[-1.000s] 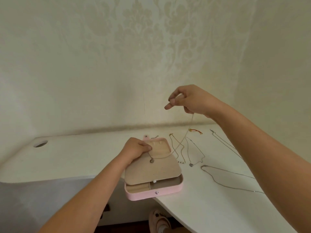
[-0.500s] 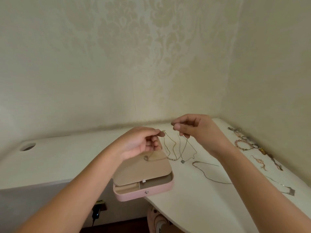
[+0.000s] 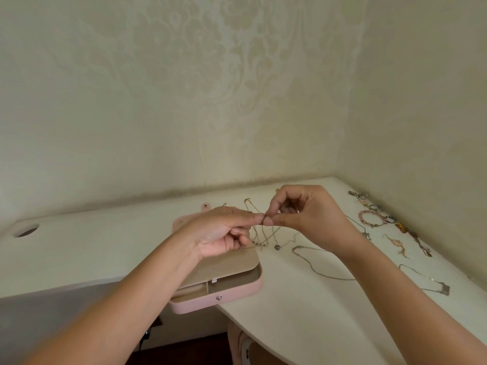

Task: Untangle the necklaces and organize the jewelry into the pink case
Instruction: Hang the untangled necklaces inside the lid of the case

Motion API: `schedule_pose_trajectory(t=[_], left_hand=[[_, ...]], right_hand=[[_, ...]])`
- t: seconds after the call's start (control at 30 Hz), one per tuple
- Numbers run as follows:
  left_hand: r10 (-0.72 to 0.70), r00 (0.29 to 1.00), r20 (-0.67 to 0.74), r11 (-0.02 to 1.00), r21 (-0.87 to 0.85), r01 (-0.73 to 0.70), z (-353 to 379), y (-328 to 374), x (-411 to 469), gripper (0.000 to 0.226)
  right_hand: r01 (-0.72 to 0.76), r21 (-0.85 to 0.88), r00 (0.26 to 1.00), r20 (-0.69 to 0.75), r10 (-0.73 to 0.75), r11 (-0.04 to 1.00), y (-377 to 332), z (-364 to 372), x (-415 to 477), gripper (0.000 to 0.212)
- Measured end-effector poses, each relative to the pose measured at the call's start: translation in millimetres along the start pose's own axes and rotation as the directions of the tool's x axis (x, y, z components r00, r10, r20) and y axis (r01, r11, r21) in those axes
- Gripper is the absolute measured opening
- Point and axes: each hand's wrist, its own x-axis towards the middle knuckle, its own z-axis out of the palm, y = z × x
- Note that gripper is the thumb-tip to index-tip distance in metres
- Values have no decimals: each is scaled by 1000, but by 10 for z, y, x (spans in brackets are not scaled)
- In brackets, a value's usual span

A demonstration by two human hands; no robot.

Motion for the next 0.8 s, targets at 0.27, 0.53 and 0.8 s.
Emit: schedule_pose_trajectory(t=[0.27, 0.53, 0.8], left_hand=[[52, 989, -138, 998, -20, -55, -11, -10, 27, 28], [98, 951, -293, 986, -104, -133, 12, -46, 45, 9], [74, 952, -298, 962, -230, -147, 49, -47, 14, 17]], right_hand=[[76, -258, 982, -146, -116, 963, 37, 90, -29, 4], [194, -500, 938, -156, -308, 844, 88, 189, 16, 6], [243, -480, 910, -189, -369, 843, 116, 228, 32, 9]])
